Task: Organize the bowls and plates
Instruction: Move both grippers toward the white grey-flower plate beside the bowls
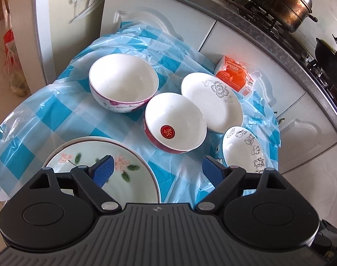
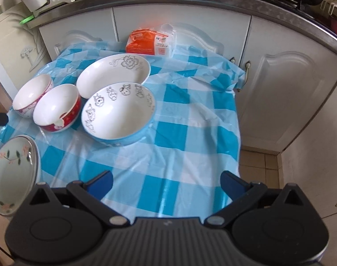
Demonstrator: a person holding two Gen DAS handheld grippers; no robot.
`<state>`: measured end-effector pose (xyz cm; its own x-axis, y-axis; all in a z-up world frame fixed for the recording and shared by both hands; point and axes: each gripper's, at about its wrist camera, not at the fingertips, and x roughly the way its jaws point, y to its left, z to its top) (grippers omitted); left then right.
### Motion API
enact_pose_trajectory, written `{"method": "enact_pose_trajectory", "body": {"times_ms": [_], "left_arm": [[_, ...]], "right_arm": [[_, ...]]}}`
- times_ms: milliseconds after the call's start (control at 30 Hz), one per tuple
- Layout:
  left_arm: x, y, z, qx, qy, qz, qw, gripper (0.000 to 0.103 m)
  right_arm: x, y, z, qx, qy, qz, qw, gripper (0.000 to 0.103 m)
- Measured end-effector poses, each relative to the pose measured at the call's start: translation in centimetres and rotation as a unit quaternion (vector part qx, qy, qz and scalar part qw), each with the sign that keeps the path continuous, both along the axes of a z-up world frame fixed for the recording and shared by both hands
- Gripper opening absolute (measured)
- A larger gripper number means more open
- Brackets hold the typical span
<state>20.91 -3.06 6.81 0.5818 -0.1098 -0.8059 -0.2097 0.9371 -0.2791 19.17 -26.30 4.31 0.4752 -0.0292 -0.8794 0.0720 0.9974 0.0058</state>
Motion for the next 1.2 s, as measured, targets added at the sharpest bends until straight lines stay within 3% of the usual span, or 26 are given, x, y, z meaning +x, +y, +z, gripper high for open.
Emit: {"method": "enact_pose_trajectory", "body": {"times_ms": [400,633,833,967,1200], "left_arm": [[2.5,-1.4,0.0,0.048,-0.052,-0.016,0.9974,0.103],[5.6,-2.8,-0.2,0.090,-0.054,-0.071,0.9919,0.103],[8.4,-3.4,-0.7,0.103,-0.047,-0.097,0.9889,0.103],[10.5,-3.2,-1.0,0.101,-0.034,-0.098,0.9895,0.103],[13.5,-2.9,-1.8,0.089,-0.027,-0.106,0.9900,0.103]], "right_arm": [[0.0,-2.4,-0.9,-0.026,-0.058,0.001,0.998,0.102],[2.2,-3.1,-1.3,-0.001,-0.069,-0.047,0.997,0.102],[4.7,-3.1,-1.6,0.002,-0.081,-0.073,0.994,0.102],[6.9,-3.5,-1.7,0.023,-0.087,-0.089,0.992,0.102],[11.2,-4.3,-1.6,0.109,-0.095,-0.111,0.983,0.102]]}}
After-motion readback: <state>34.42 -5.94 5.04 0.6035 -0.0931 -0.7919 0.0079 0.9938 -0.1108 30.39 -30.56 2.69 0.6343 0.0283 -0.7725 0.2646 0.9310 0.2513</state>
